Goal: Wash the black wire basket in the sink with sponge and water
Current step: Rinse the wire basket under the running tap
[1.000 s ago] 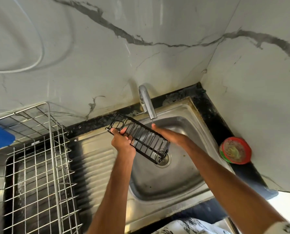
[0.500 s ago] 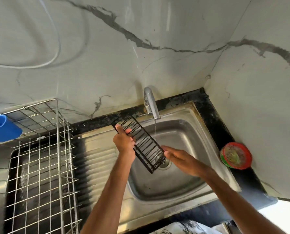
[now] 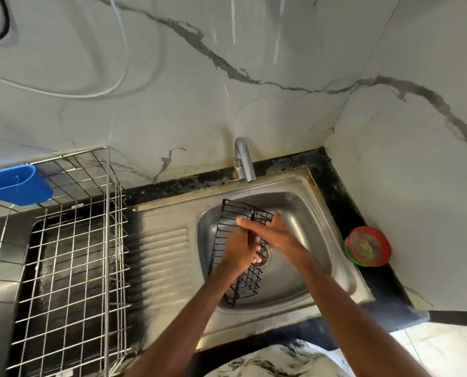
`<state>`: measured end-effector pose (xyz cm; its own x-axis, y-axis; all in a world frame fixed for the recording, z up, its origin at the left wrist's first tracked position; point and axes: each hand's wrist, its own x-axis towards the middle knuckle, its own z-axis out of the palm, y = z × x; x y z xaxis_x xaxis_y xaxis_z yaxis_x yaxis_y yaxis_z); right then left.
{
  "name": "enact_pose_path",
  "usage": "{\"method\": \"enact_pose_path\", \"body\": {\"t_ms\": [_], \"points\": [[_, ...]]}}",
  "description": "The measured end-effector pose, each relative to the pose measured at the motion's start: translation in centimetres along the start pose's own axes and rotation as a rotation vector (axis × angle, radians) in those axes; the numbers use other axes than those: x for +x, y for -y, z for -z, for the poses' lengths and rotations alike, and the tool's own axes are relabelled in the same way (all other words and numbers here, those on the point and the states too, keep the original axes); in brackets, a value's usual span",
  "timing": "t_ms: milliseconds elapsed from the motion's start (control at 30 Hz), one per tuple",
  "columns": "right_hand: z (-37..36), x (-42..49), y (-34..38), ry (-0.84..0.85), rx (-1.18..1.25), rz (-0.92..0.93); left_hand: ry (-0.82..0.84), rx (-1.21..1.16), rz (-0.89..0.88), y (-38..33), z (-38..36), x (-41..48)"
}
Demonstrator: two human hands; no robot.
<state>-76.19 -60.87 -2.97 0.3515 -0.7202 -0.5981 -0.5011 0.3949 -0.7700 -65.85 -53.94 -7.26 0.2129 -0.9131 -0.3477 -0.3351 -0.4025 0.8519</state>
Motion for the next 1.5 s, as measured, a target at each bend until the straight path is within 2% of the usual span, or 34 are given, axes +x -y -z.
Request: {"method": "enact_pose_path", "body": {"t_ms": [100, 200, 333, 400, 467, 533, 567, 600, 700, 767, 900, 1033, 1100, 1167, 1200, 1233, 1267, 1300, 1367, 1500], "points": [[0.0, 1.0, -2.2, -0.173, 0.090, -0.174, 0.103, 0.197, -0.138, -0.3, -2.0, -0.5], [1.7, 2.1, -3.9, -0.321, 0.072, -0.180, 0.178, 0.351, -0.196, -1.5, -2.9, -0.7], [3.5, 3.6, -4.8, -0.359, 0.014, -0.192, 0.236, 0.368, -0.243, -0.9, -2.0, 1.0], [4.9, 4.5, -4.6, -0.389, 0.040, -0.247, 0.152, 0.357, -0.266, 0.4, -0.9, 2.0], [6.9, 5.4, -4.4, -0.413, 0.087, -0.307, -0.012, 0.345, -0.250, 2.4, 1.0, 3.4], [8.9, 6.3, -4.3, -0.402, 0.202, -0.345, -0.129, 0.398, -0.125, 4.8, 2.8, 5.1], [9.8, 6.6, -4.2, -0.382, 0.246, -0.350, -0.111, 0.380, -0.016, 5.3, 3.6, 5.9], [10.6, 6.9, -3.9, -0.347, 0.274, -0.351, -0.029, 0.325, 0.093, 5.8, 4.1, 6.8], [12.3, 7.7, -2.6, -0.207, 0.305, -0.405, 0.416, 0.003, 0.296, 4.5, 5.6, 7.8], [13.3, 8.2, -1.6, -0.124, 0.296, -0.447, 0.568, -0.226, 0.390, 4.1, 6.2, 8.0], [14.1, 9.3, -0.9, -0.101, 0.217, -0.469, 0.629, -0.549, 0.529, 5.4, 6.0, 7.8], [12.6, 10.7, -1.1, -0.099, 0.204, -0.490, 0.604, -0.609, 0.490, 7.1, 5.7, 7.4], [10.7, 11.1, -0.7, -0.215, -0.093, -0.371, 0.538, -0.604, 0.507, 7.5, 5.5, 7.1], [8.2, 11.2, -0.3, -0.460, -0.581, -0.031, 0.456, -0.592, 0.529, 7.2, 5.3, 6.9], [6.6, 10.9, 0.2, -0.536, -0.671, 0.158, 0.424, -0.600, 0.543, 7.2, 5.2, 6.9], [5.0, 10.5, 0.8, -0.521, -0.684, 0.292, 0.409, -0.606, 0.553, 7.1, 5.1, 7.0], [3.5, 10.3, 1.3, -0.440, -0.625, 0.357, 0.398, -0.608, 0.560, 7.1, 5.0, 7.1], [2.2, 10.3, 1.7, -0.313, -0.560, 0.344, 0.389, -0.605, 0.563, 7.0, 5.0, 7.2], [0.8, 11.3, 1.7, -0.129, -0.402, 0.211, 0.381, -0.591, 0.563, 6.7, 5.0, 7.6], [1.4, 14.3, 3.1, -0.188, 0.134, -0.096, 0.460, -0.525, 0.539, 5.9, 5.1, 8.4]]}}
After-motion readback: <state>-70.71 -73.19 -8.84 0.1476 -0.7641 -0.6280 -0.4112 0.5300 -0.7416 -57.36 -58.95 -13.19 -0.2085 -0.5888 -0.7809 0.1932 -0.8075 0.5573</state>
